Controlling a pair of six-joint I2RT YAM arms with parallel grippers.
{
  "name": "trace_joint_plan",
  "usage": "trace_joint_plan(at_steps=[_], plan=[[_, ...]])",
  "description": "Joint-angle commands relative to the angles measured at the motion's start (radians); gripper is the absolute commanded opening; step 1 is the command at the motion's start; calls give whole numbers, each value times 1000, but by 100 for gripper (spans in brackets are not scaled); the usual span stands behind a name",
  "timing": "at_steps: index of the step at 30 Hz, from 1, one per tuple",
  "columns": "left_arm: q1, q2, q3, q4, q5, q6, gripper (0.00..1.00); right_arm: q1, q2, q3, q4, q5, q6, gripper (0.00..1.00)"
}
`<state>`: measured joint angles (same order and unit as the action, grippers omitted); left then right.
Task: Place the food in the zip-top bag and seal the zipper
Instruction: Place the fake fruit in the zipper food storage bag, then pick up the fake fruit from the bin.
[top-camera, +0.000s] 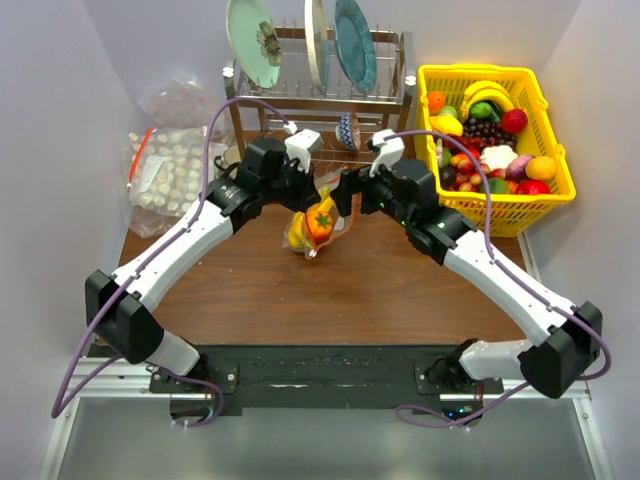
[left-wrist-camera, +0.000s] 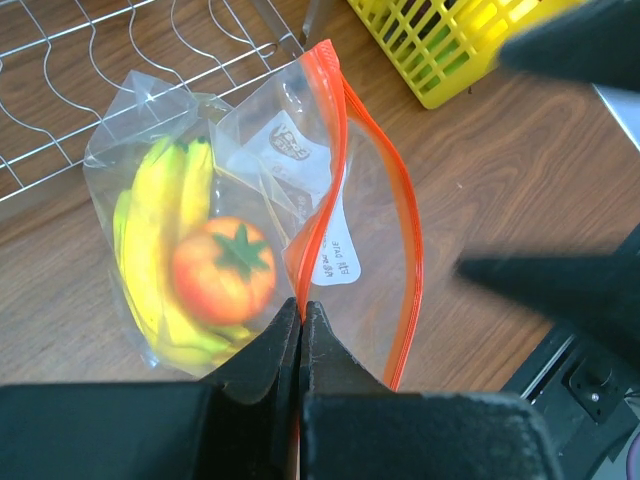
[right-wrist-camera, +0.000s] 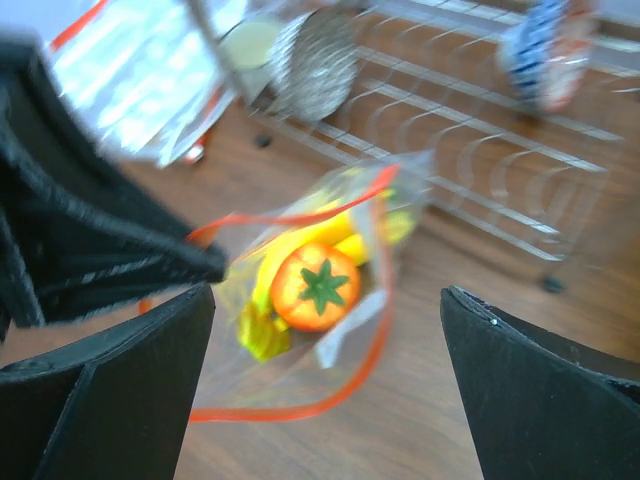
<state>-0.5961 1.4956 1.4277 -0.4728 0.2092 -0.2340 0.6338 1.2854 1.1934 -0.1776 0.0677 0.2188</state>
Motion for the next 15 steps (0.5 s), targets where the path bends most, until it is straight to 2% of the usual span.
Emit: trace_joint_plan(at_steps=[1,4,9,15], plan=[[-2,-44,-10,54,21,13,0,-77,-44,99,-134,185,25,99],[-2,-49,-13,56,29,21,0,-192,-51,136,-201,178,50,99],[-2,-61,-33,69,33,38,0,-314,-51,187,-261,279,56,99],[-2,-66,-73,94,50,59,0,-509,31,270,-283,212,137,99]])
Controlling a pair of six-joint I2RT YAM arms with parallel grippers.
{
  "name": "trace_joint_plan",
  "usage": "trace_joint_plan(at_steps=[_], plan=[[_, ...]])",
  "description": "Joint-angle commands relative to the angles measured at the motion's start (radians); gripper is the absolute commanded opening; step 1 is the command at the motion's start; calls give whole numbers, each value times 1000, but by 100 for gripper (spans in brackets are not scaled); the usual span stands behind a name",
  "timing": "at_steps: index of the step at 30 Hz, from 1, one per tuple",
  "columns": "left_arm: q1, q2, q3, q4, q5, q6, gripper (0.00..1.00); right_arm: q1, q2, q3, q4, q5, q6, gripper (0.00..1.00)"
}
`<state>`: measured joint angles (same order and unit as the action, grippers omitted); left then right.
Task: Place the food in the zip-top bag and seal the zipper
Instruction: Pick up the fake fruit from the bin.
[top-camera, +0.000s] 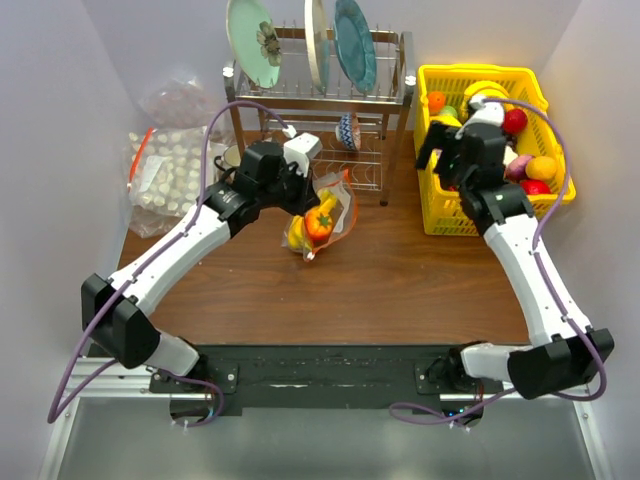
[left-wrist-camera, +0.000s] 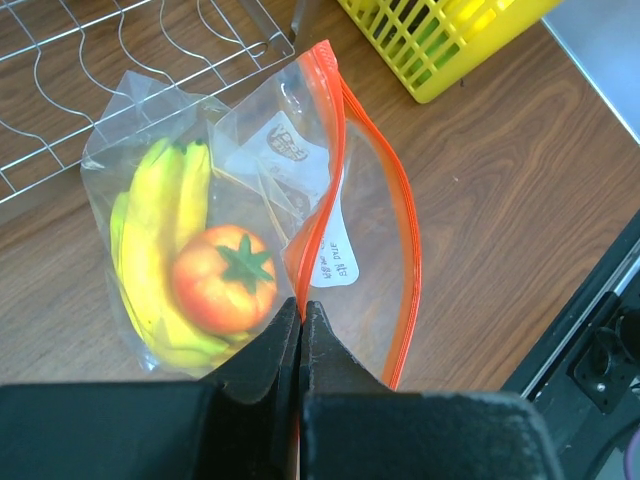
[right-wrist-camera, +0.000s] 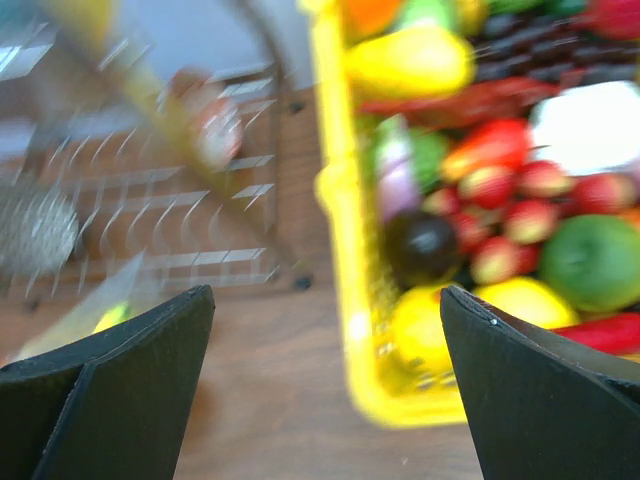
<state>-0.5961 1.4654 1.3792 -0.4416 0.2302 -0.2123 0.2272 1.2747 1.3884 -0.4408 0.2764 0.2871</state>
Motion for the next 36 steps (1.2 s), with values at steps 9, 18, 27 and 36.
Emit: trace_joint_plan(at_steps=[9,18,27,36], plan=[[-2,-60,-92,112,58,34,0,-325,172,27,151,-49,260,99],[-2,-62,-118,141,73,27,0,-480,282,-91,487,-91,380,99],[-2,-50,-137,156,93,13,0,-566,505,-22,717,-157,452,99],[1,-33,-141,156,90,11,0,-635,713,119,829,-240,561,99]])
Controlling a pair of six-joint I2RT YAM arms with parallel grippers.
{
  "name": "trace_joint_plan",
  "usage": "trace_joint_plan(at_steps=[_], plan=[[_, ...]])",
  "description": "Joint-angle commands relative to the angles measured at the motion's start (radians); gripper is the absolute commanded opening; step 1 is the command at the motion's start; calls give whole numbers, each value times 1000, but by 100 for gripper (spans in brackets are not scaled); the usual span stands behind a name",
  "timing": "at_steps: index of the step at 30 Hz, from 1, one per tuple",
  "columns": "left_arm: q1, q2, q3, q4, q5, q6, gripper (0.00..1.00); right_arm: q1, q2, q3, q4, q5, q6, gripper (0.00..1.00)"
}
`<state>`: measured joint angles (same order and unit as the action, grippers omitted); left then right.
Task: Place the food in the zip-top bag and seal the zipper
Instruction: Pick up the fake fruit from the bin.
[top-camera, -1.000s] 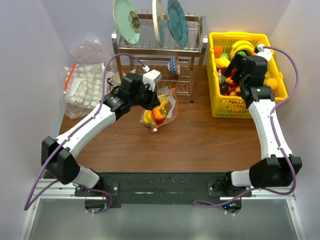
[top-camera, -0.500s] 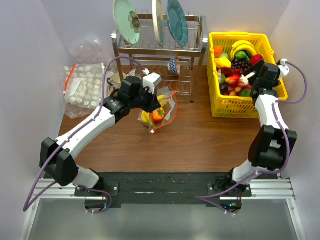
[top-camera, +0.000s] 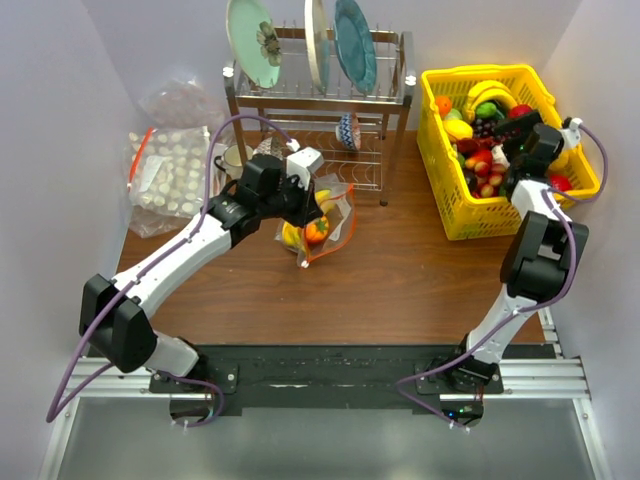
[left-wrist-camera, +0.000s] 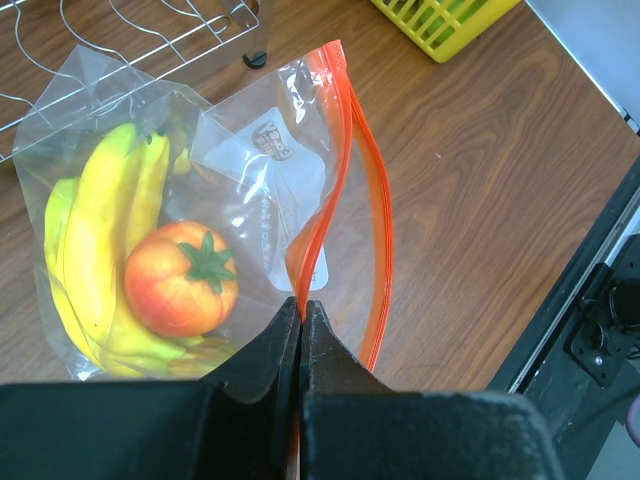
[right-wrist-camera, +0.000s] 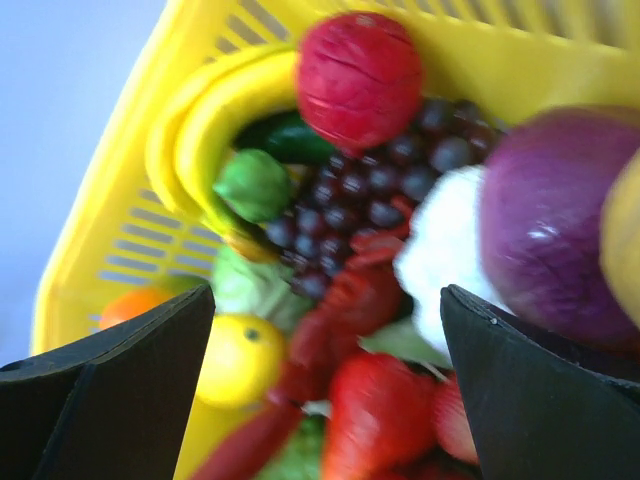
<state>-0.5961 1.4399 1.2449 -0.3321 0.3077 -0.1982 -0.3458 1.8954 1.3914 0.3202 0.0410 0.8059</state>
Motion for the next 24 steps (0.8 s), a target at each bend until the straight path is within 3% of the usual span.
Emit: trace_joint_plan(at_steps=[1,20,24], plan=[[1,-4,-7,47,14,-3,0,-64,103,133,57,-3,41,99],[25,17,-10,50,21,-7,0,-62,413,606,-273,143,101,99],[38,20,-12,54,27,-10,0,-56,435,617,-265,219,119,99]])
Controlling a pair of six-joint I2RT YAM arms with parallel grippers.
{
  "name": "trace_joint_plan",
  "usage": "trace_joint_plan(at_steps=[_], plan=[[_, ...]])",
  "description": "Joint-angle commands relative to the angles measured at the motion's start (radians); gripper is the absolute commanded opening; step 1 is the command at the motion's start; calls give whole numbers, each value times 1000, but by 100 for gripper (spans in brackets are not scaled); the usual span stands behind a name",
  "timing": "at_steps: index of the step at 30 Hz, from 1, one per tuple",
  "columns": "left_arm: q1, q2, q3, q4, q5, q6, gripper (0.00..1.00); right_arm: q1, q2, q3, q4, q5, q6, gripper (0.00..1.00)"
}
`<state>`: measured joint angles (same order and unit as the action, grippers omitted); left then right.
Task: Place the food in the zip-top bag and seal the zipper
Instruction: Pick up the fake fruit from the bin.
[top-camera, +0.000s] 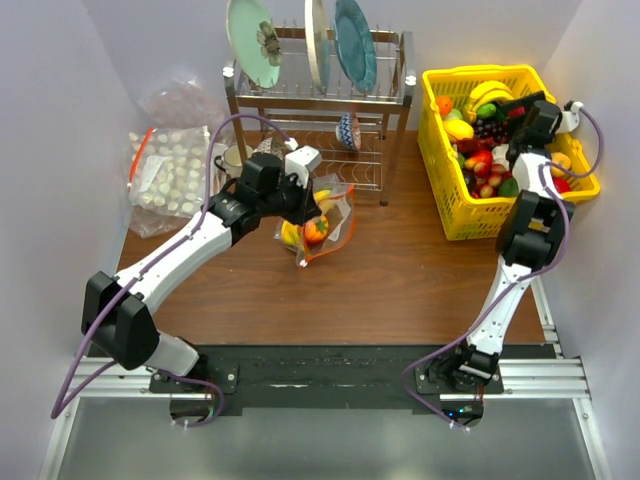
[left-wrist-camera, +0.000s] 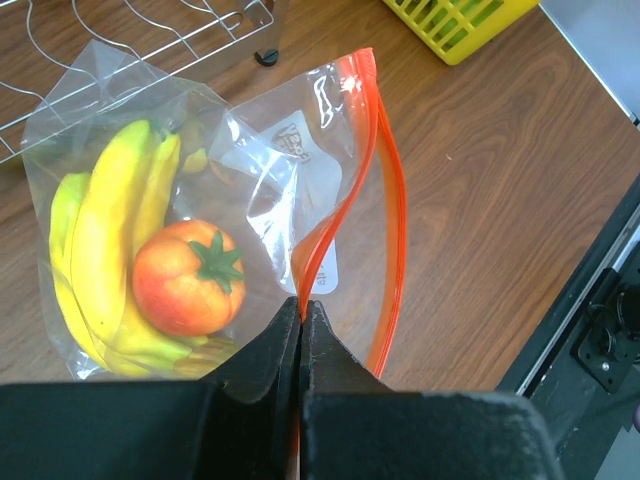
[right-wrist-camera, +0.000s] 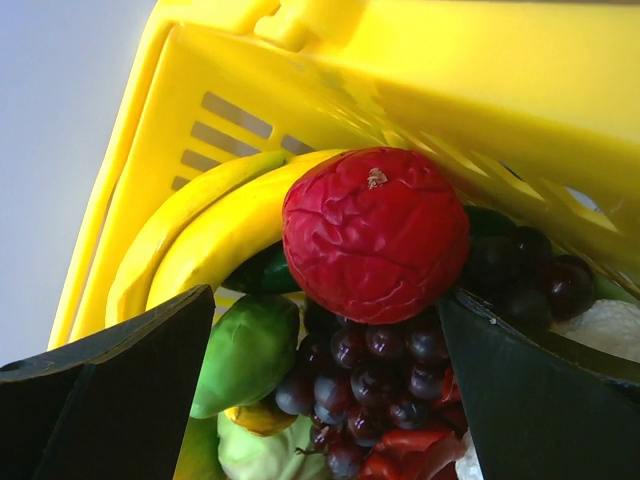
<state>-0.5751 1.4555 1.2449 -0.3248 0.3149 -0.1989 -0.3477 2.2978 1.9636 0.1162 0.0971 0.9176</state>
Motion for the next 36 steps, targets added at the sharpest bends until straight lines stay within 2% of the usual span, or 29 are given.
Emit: trace_joint_plan(at_steps=[1,7,15,18,28,36], plan=[[17,6,-12,47,21,-10,0,-53,38,50,-52,173,6,99],[20,11,-13,49,21,-13,0,-42,104,145,-70,223,-11,95],[32,12,-15,52,21,-14,0,-5,100,173,-6,285,-78,64],[35,12,-15,53,23,-16,0,10,49,71,94,291,-105,55],[37,-3,-22,55,23,-17,0,47,-199,-337,329,228,-137,58],[37,-18,-28,63,26,-23,0,101,-412,-531,401,156,-247,58]])
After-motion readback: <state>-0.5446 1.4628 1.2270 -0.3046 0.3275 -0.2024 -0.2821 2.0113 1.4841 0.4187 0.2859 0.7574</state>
